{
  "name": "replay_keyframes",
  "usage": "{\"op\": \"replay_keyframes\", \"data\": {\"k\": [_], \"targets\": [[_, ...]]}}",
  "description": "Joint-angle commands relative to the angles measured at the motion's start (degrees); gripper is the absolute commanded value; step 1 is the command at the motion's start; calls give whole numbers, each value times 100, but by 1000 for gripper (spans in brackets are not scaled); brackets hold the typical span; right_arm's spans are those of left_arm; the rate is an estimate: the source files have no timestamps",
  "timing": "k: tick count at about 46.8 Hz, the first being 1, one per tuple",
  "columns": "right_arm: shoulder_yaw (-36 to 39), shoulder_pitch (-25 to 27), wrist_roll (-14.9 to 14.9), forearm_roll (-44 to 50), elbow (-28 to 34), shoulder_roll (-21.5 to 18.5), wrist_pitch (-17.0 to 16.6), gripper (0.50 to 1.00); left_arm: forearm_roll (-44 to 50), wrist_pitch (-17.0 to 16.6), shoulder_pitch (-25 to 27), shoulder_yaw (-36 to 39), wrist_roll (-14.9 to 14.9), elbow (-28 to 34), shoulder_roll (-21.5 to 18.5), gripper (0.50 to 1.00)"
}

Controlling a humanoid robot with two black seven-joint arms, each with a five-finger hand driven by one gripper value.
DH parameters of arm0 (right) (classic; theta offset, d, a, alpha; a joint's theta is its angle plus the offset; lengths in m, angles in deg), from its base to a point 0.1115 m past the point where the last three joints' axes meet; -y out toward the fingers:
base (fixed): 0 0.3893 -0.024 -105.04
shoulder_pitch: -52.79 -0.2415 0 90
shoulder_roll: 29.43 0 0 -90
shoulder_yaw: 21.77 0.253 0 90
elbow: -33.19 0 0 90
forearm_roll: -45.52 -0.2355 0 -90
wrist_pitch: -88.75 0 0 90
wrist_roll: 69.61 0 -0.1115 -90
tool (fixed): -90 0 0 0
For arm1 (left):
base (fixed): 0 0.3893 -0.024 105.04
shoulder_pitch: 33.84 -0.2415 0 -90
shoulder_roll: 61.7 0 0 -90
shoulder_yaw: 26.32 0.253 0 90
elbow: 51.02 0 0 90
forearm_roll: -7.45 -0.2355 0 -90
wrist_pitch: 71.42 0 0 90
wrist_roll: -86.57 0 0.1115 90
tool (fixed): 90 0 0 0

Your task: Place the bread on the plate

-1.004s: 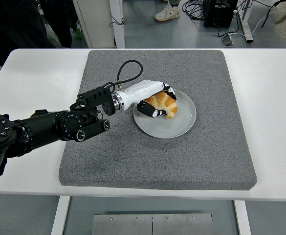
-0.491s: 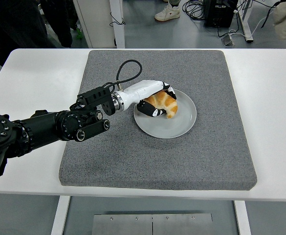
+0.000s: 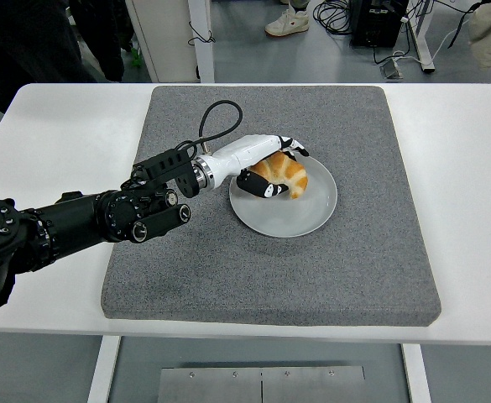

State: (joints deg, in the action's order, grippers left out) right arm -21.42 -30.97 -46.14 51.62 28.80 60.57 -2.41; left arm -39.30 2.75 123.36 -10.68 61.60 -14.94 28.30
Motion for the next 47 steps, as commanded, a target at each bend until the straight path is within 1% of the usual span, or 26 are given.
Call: {"op": "replay_keyframes", "data": {"k": [1, 12, 26, 39, 47], "targets": [[0, 0, 0, -4, 0, 0, 1, 1000, -1, 9, -4, -8, 10, 30, 0, 728], [0, 9, 0, 5, 0, 0, 1, 1000, 202, 18, -4, -8, 10, 56, 0, 790], [0, 9, 0, 5, 0, 0, 1, 1000, 202, 36, 4, -8, 10, 65, 0, 843], [0, 9, 0, 5, 0, 0, 1, 1000, 210, 53, 48, -157, 36, 126, 0, 852], [0, 9, 0, -4, 0, 0, 1, 1000, 210, 53, 75, -342, 62, 434, 0, 861]]}}
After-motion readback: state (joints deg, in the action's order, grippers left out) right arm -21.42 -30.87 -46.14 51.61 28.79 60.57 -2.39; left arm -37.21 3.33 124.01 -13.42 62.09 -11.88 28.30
